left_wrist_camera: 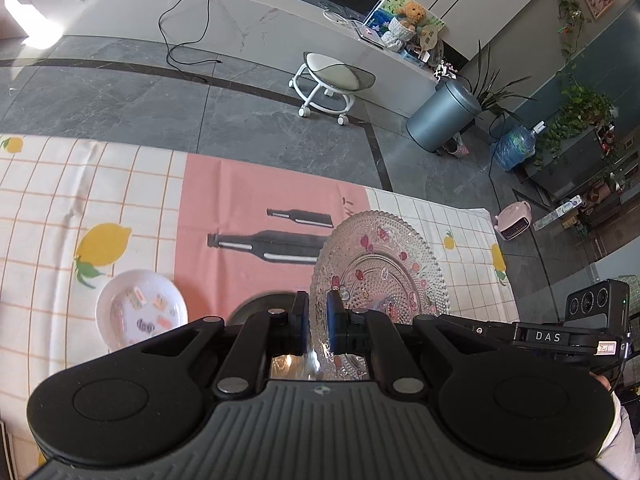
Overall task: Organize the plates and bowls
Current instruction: 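Lift the glass plate with both tools and carry it over the bowls, then lower the glass plate onto the white painted plate with both tools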
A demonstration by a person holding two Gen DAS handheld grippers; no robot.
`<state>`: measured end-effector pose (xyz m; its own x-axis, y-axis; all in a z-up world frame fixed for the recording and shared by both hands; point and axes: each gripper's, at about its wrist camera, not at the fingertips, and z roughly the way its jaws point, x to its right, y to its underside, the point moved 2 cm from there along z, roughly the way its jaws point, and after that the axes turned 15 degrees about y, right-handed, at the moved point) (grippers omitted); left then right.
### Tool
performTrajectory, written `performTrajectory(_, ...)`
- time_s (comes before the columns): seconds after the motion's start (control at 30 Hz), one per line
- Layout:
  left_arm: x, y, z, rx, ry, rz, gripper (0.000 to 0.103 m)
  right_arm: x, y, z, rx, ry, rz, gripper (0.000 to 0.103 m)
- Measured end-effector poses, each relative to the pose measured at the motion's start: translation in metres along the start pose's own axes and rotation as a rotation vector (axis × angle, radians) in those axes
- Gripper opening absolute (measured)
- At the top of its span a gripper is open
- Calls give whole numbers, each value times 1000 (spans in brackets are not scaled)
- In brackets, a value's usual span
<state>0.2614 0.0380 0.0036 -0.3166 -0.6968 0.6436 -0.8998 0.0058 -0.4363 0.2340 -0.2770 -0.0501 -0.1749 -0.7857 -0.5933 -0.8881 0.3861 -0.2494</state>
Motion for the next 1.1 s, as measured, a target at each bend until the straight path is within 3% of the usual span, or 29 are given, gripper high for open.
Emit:
performTrajectory(0.57, -28, 164, -62, 122, -12, -175, 9, 5, 161, -16, -62, -4, -30, 5)
performTrajectory(0.87, -56, 225, -74, 165, -15, -280, 9, 5, 216, 5, -107, 15, -18, 5)
performTrajectory(1.1, -73, 254, -72, 166, -16, -328, 9, 11, 243, 23, -130, 59, -20, 6)
